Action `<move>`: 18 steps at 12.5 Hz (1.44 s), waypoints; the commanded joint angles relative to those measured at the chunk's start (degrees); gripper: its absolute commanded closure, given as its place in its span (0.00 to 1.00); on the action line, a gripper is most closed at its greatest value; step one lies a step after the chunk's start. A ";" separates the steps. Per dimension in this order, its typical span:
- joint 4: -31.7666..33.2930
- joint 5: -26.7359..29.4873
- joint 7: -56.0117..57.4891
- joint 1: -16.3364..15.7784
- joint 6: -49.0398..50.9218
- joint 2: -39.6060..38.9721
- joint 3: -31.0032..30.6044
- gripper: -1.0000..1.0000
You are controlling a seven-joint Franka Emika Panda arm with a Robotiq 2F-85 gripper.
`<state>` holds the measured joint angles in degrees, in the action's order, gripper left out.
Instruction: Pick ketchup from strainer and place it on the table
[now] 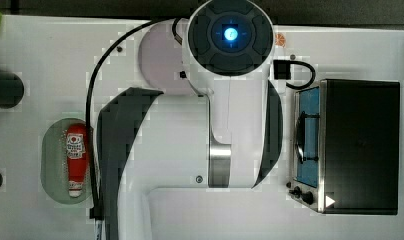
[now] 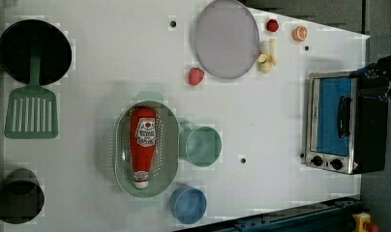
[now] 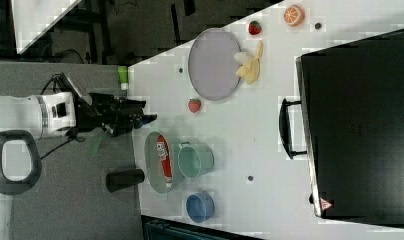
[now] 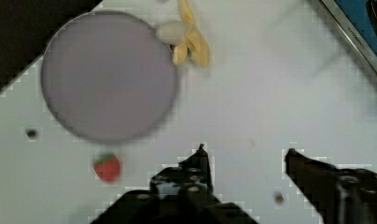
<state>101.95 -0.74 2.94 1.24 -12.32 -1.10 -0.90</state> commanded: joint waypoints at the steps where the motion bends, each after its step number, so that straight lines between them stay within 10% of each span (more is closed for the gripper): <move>1: 6.62 2.39 -3.07 5.28 10.86 15.42 -4.54 0.21; 3: 6.62 2.39 -3.07 4.83 10.86 15.04 -6.38 0.00; 18: 10.01 2.39 -4.27 2.89 -4.24 4.04 -36.93 0.00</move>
<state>112.19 1.60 1.53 3.72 -15.11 2.62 -37.96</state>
